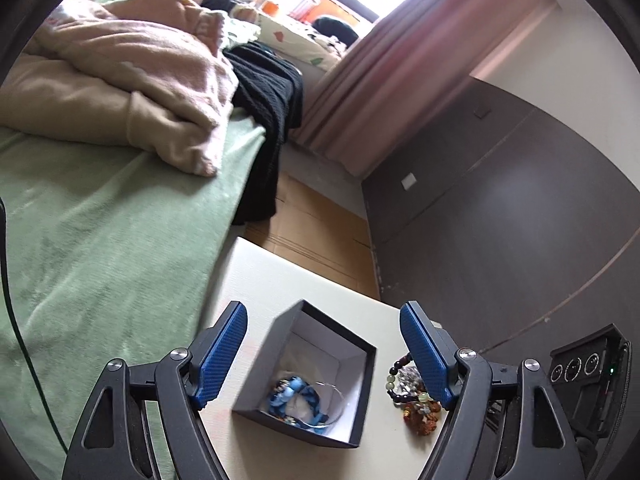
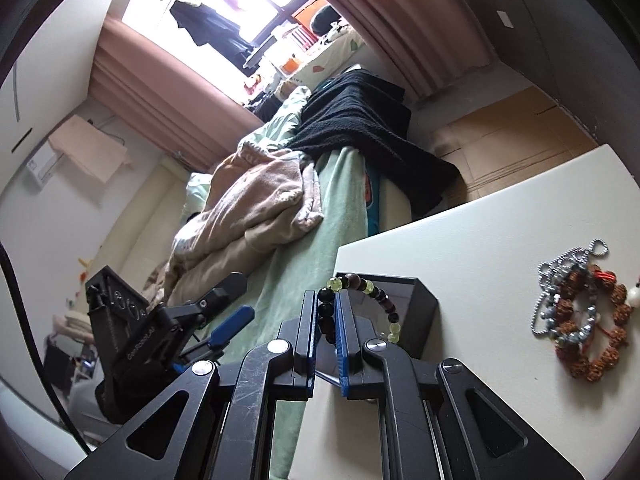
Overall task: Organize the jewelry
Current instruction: 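Lower the dark bead bracelet into the box and open the right gripper, then grasp the silver chain with green beads using the left gripper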
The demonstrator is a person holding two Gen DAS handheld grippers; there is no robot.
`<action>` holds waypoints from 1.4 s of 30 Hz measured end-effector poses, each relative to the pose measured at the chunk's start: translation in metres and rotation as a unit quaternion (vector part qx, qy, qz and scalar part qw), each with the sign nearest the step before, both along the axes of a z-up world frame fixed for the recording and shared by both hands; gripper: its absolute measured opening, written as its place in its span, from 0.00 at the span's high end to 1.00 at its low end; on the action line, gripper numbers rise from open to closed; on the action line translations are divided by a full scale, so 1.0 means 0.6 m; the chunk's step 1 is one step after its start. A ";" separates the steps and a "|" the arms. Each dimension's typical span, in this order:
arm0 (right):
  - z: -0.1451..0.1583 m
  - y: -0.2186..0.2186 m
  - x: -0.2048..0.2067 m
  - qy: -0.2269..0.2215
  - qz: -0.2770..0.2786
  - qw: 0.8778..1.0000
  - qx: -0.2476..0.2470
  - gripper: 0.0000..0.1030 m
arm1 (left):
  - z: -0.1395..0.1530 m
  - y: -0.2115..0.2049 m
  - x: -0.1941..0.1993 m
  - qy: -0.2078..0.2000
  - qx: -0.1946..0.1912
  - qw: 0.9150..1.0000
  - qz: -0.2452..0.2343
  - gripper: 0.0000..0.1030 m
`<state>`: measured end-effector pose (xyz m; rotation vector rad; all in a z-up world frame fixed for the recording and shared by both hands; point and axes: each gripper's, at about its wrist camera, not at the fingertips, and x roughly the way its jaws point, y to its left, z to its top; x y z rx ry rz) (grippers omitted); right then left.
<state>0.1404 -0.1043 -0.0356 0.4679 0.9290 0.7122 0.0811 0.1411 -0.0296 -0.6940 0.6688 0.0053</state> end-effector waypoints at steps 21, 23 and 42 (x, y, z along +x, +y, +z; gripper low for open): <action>-0.033 0.012 0.005 0.027 -0.003 0.999 -0.038 0.38 | 0.006 -0.005 -0.012 0.004 0.036 0.999 0.035 0.23; -0.026 -0.017 0.000 0.025 -0.021 0.999 -0.041 0.37 | 0.005 -0.015 -0.009 0.006 0.038 0.999 0.031 0.23; 0.018 -0.223 -0.047 0.028 -0.140 0.987 -0.075 0.10 | -0.001 -0.177 0.026 0.000 0.062 0.996 -0.061 0.23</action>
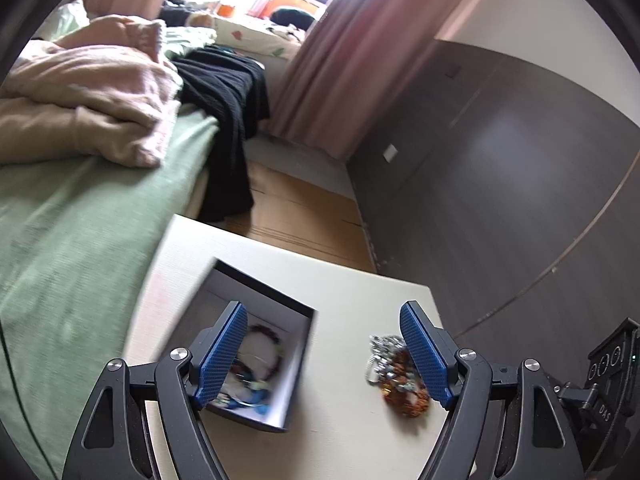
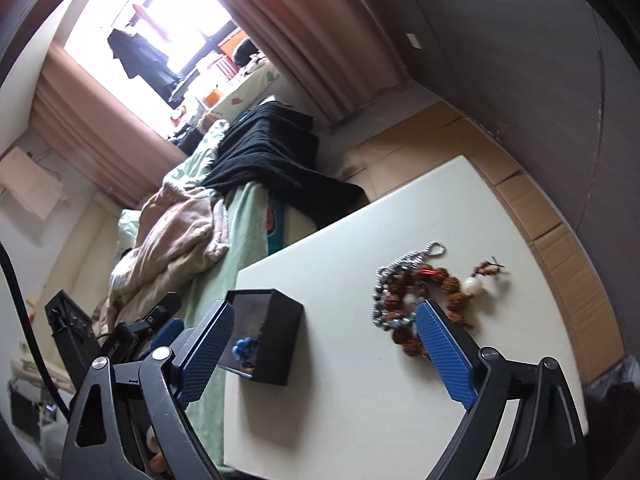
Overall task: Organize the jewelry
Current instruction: 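Grasp the silver chain with green beads using the left gripper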
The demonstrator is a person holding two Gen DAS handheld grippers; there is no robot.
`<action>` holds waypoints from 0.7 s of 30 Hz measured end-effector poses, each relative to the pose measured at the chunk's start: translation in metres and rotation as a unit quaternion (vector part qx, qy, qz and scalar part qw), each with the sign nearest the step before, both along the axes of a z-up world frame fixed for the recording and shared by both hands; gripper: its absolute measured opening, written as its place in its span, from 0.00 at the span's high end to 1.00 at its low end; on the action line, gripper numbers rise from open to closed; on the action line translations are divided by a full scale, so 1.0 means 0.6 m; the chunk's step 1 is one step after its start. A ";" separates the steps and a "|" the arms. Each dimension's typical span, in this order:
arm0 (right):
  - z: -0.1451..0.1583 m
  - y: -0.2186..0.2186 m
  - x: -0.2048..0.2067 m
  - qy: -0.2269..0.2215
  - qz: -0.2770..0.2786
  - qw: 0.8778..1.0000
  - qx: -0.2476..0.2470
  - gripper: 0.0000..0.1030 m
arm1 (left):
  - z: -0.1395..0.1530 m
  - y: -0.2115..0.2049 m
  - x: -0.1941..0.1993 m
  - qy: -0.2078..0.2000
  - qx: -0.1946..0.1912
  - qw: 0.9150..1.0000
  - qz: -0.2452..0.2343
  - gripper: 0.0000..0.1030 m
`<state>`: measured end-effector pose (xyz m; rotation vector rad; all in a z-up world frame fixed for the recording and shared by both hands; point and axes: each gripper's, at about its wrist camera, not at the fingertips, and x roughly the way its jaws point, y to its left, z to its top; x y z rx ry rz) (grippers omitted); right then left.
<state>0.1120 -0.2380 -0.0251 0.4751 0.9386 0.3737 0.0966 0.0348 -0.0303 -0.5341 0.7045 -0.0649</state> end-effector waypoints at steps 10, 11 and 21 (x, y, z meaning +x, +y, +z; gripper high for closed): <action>-0.038 -0.079 0.000 0.062 -0.067 0.996 -0.018 0.10 | -0.026 -0.120 0.031 0.017 0.051 0.996 -0.076 0.43; -0.042 -0.084 0.003 0.068 -0.068 0.995 -0.016 0.10 | -0.032 -0.129 0.036 0.024 0.051 0.995 -0.082 0.47; -0.053 -0.126 0.016 0.091 -0.092 0.992 -0.009 0.10 | -0.084 -0.190 0.070 0.068 0.064 0.988 -0.124 0.54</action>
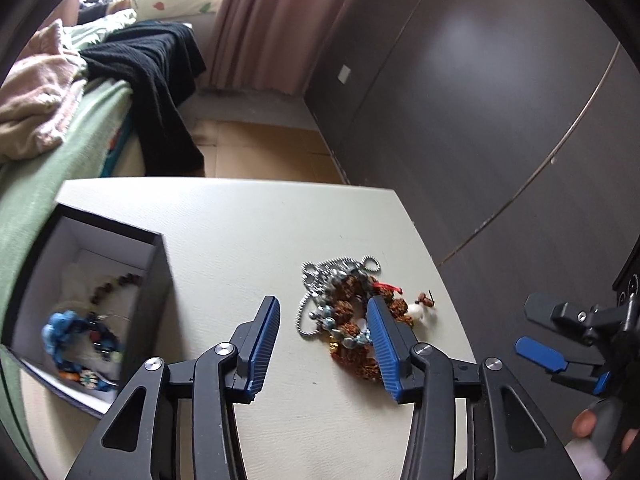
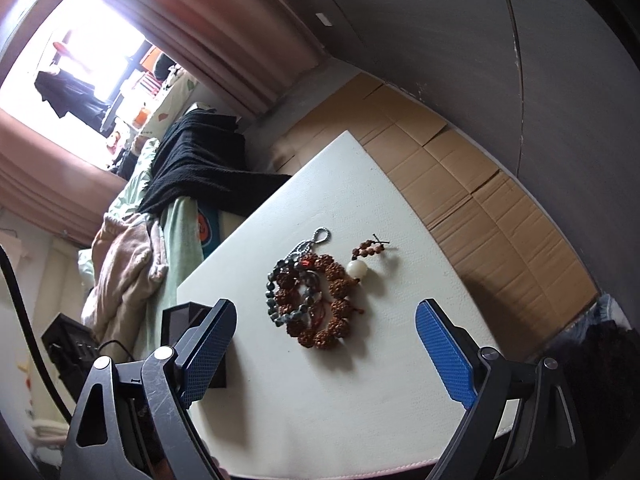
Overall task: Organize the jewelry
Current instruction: 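Grasp the silver chain with green beads using the left gripper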
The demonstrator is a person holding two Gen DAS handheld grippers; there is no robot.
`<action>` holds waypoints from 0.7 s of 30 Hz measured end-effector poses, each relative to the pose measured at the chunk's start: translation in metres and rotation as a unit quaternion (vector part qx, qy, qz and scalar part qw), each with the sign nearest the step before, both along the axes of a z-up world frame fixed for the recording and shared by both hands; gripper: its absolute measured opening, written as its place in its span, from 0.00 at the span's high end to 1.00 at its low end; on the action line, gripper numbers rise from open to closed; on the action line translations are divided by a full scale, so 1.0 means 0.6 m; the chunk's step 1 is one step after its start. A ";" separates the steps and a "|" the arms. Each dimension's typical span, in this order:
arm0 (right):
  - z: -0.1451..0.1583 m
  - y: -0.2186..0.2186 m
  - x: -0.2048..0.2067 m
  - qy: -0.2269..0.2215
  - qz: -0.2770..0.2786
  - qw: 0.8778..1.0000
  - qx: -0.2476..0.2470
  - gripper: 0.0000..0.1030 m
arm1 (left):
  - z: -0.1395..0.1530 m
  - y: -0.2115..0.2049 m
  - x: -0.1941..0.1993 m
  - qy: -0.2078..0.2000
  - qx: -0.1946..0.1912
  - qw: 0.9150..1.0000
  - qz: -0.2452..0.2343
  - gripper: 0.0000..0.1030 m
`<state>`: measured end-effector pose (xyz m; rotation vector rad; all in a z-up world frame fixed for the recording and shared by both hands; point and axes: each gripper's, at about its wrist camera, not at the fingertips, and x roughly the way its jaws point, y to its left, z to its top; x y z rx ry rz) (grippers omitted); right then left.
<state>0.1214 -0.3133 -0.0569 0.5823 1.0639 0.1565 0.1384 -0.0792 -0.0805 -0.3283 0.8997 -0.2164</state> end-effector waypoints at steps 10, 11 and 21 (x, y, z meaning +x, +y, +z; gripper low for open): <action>-0.004 -0.021 0.011 0.009 -0.020 1.000 0.003 0.10 | -0.053 -0.030 0.028 0.034 0.012 0.999 -0.014 0.54; -0.002 -0.020 0.012 0.007 -0.020 1.000 0.004 0.10 | -0.056 -0.030 0.028 0.036 0.009 0.999 -0.014 0.54; 0.000 -0.007 0.018 0.006 -0.006 1.000 -0.004 0.10 | -0.056 -0.021 0.025 0.030 -0.030 0.999 -0.022 0.93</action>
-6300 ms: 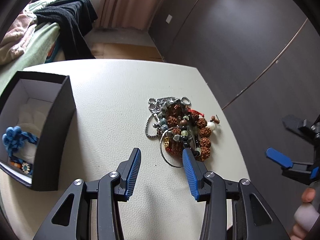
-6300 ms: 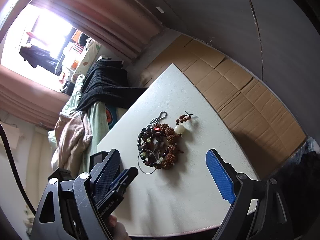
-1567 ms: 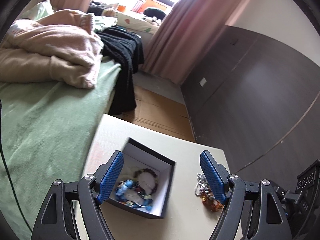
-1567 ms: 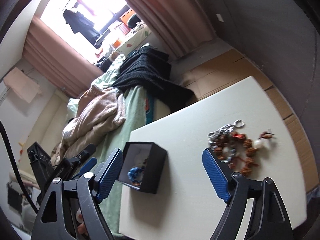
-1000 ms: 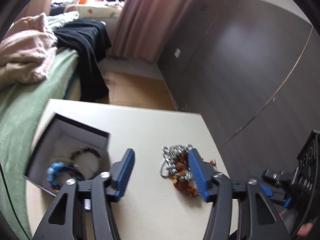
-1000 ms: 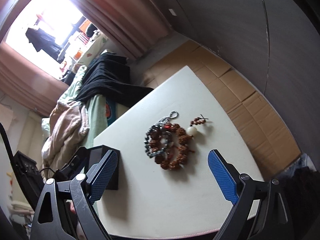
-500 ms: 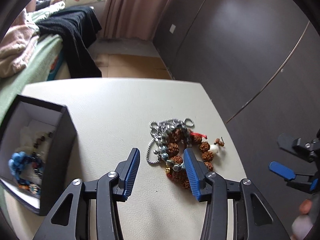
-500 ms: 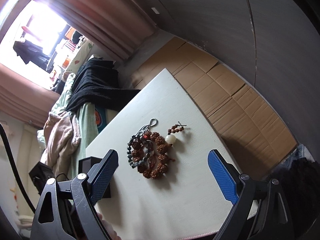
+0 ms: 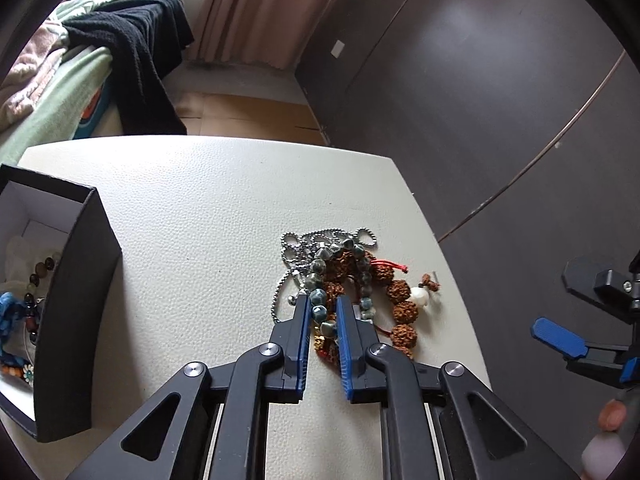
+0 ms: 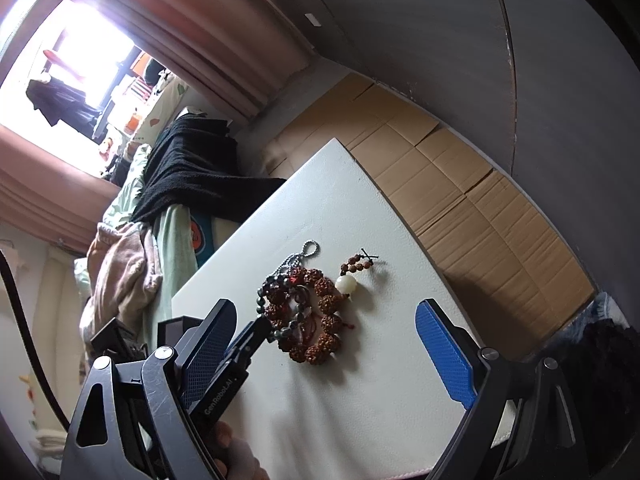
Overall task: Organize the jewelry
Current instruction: 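Grasp the silver chain with green beads using the left gripper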
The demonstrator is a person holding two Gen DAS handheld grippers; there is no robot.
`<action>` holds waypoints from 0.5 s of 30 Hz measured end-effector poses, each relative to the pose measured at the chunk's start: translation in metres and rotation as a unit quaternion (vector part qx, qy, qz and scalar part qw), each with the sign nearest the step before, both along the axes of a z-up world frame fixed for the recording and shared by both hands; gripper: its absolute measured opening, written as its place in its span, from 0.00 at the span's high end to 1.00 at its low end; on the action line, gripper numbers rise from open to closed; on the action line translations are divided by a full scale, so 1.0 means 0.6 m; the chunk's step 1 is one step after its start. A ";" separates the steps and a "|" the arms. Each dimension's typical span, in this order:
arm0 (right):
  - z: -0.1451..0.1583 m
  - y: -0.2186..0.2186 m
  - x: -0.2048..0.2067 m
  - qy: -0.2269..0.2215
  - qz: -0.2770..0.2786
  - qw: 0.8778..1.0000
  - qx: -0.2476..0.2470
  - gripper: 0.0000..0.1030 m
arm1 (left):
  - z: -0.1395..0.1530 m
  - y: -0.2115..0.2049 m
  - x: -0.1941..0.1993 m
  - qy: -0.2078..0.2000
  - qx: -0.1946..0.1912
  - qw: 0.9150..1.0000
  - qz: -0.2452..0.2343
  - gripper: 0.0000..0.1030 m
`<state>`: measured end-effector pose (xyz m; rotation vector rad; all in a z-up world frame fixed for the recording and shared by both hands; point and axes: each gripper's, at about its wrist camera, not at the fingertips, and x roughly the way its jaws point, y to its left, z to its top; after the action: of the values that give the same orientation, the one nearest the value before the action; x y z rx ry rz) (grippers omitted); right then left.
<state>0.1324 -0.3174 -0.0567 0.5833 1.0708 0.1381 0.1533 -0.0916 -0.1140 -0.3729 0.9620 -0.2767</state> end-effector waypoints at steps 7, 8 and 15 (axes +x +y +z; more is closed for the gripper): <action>-0.004 0.007 0.001 0.001 0.014 1.000 0.007 0.10 | 0.025 0.008 -0.009 -0.021 -0.026 0.999 -0.003 1.00; -0.007 0.008 0.001 0.003 0.015 1.000 0.010 0.10 | 0.029 0.010 -0.010 -0.023 -0.031 0.999 -0.003 1.00; -0.043 0.014 0.011 0.033 0.022 0.999 0.028 0.17 | 0.045 0.025 -0.015 -0.023 -0.048 0.999 0.006 1.00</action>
<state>0.1393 -0.3088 -0.0823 0.6193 1.1474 0.1892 0.1443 -0.0768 -0.0867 -0.4590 0.9023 -0.3200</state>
